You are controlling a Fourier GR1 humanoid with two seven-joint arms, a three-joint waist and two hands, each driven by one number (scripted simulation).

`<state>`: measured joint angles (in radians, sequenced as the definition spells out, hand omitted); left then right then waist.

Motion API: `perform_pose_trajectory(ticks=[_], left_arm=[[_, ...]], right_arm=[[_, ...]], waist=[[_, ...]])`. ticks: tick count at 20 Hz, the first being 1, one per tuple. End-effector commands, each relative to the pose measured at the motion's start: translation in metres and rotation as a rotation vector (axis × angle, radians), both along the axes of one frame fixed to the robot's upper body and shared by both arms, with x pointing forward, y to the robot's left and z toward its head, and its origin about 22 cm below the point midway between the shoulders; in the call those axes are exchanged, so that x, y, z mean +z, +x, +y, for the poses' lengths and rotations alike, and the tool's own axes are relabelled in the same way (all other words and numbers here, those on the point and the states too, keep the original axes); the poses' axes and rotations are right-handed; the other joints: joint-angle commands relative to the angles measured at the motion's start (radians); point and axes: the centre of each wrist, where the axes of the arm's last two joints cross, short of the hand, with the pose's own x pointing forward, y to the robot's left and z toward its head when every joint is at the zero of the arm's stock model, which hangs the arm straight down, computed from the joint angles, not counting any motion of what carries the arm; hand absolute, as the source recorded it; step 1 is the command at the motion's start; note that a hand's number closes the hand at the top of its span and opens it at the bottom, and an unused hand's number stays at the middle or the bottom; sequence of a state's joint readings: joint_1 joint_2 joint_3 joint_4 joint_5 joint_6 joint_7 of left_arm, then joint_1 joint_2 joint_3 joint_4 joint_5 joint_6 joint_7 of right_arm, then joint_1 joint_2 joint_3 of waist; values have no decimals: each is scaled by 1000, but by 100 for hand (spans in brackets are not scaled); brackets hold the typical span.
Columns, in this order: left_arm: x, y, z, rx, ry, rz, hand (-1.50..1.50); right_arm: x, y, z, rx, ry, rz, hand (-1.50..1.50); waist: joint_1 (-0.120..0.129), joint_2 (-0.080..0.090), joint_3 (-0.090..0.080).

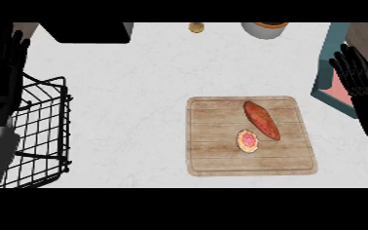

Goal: Pick the cupcake from the cutting board and place it in the cardboard box

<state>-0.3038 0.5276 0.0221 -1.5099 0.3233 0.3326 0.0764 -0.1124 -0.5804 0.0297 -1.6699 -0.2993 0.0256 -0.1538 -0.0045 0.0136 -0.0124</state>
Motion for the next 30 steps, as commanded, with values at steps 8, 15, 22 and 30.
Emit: perform_pose_trajectory(ticks=[8, 15, 22, 30], left_arm=[[-17, -7, 25, -545, 392, 320, 0], [-31, 7, 11, -528, 411, 315, 0], [-41, 18, -10, -533, 426, 335, 0], [-39, 32, -28, -553, 460, 333, 0]], right_arm=[[30, 3, 7, 321, -441, -36, -150], [-53, -22, 7, 370, -89, 144, -150], [-24, -12, -17, 412, -280, 31, -150], [-1, -10, -34, 501, -652, 112, -150]], waist=[[182, -26, -2], [218, 10, 26], [242, -9, 15], [291, -4, 8]])
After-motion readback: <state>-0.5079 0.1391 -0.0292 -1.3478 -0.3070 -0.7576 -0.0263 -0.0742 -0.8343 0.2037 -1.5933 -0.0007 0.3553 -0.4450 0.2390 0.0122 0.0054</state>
